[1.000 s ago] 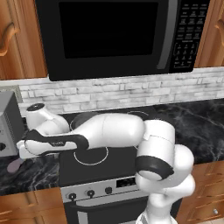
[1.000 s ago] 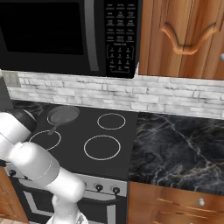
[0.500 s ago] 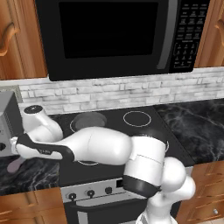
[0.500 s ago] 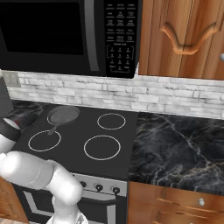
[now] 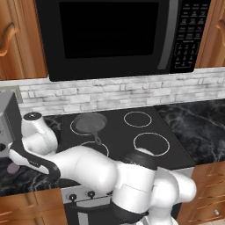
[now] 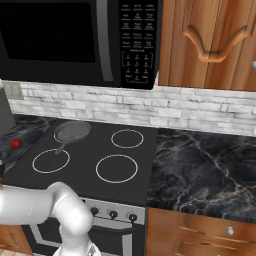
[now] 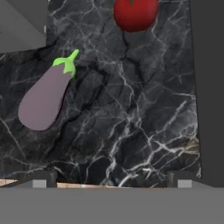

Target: Put the eggplant and tomato in the pan. Then turn on the rear left burner and set the heat to medium.

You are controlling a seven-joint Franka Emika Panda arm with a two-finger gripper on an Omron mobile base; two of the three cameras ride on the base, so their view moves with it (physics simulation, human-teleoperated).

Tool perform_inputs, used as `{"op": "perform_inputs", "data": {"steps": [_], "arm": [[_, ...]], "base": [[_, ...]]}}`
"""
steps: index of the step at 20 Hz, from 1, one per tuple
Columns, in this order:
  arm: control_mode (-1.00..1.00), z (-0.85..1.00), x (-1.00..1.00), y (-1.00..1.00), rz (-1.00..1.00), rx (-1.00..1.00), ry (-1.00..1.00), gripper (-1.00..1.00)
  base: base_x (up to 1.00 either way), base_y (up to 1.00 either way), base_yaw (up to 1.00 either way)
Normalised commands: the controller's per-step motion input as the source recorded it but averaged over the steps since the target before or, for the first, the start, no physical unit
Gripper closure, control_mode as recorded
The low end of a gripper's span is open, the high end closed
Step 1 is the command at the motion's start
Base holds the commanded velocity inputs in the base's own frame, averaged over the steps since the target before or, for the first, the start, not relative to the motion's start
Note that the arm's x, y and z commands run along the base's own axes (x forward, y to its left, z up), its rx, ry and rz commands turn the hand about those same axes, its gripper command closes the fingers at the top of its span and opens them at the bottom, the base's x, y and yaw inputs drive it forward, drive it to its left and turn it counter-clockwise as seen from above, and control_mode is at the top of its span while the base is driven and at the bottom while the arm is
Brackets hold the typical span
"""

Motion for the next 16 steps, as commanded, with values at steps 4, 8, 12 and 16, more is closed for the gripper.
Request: {"op": "perform_inputs", "data": {"steps": [4,8,12,16], "arm": [[-1.00,-0.21,0.00,0.16,0.01,0.00,0.00,-1.00],[-1.00,-0.10,0.03,0.23,0.01,0.00,0.00,-1.00],[-1.00,-0.06,0.17,0.23,0.00,0.00,0.00,-1.00],[-1.00,-0.08,0.43,0.11,0.00,0.00,0.00,-1.00]], "base": [[0.00,0.00,0.00],[0.00,0.00,0.00],[0.00,0.00,0.00],[0.00,0.00,0.00]]}}
